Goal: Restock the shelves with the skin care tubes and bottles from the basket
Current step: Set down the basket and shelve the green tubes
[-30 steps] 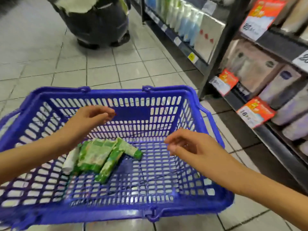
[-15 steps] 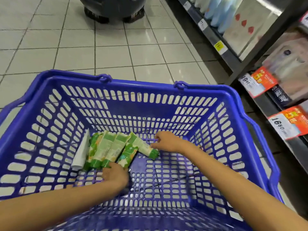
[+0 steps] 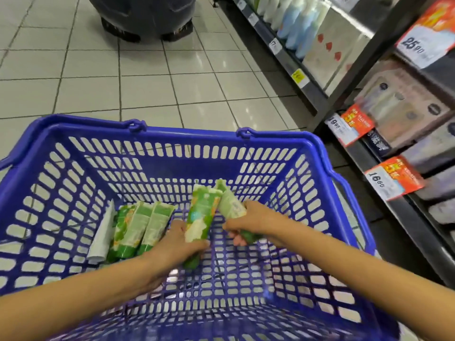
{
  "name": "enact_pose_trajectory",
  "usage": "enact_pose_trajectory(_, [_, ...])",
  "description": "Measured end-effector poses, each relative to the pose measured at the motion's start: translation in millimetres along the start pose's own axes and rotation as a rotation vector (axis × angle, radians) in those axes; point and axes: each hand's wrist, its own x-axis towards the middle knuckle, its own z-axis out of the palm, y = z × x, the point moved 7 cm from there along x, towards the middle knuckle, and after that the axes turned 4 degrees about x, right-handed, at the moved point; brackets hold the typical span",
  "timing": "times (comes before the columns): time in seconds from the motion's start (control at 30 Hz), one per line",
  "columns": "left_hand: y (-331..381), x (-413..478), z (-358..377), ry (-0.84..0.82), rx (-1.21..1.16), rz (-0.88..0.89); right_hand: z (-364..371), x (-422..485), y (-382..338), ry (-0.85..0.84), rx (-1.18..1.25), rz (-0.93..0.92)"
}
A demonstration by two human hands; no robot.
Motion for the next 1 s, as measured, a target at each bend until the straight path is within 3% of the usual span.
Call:
enact_pose_trajectory(0.1, [70,-35,25,-0.154,-0.077,0.256,-48,-84,-21,0.096,0.088,-0.223])
enact_pose_trajectory(0.17, [119,-61,52,-0.266,-0.131,0.406,-77,-133,-15,0.129,0.344,-0.269])
enact_pose_trajectory(0.27, [181,-92,115,-0.490,-0.321,0.520,-118,-198,8,0.209,0.660,-0.310])
enact_pose_trajectory(0.43, [250,-140,270,-0.803,-0.217,0.651,-188,-301,61,0.580,0.809,-0.625])
enact_pose_trajectory(0.63, [280,-210,426,-1.037,-0.099,0.651,-239,-395,159,1.090,0.777,-0.602])
enact_pose_trajectory(0.77, [268,-223,469,-1.103,-0.170,0.575,-248,-444,211,1.283,0.827,-0.577])
enact_pose_trajectory(0.93, [265,-218,475,-1.146,-0.113,0.625,-269,-525,237,1.876,0.357,-0.406])
enact_pose_trajectory(1.0, [273,-217,474,-1.124,-0.109,0.677,-280,-544,243,2.033,0.244,-0.329])
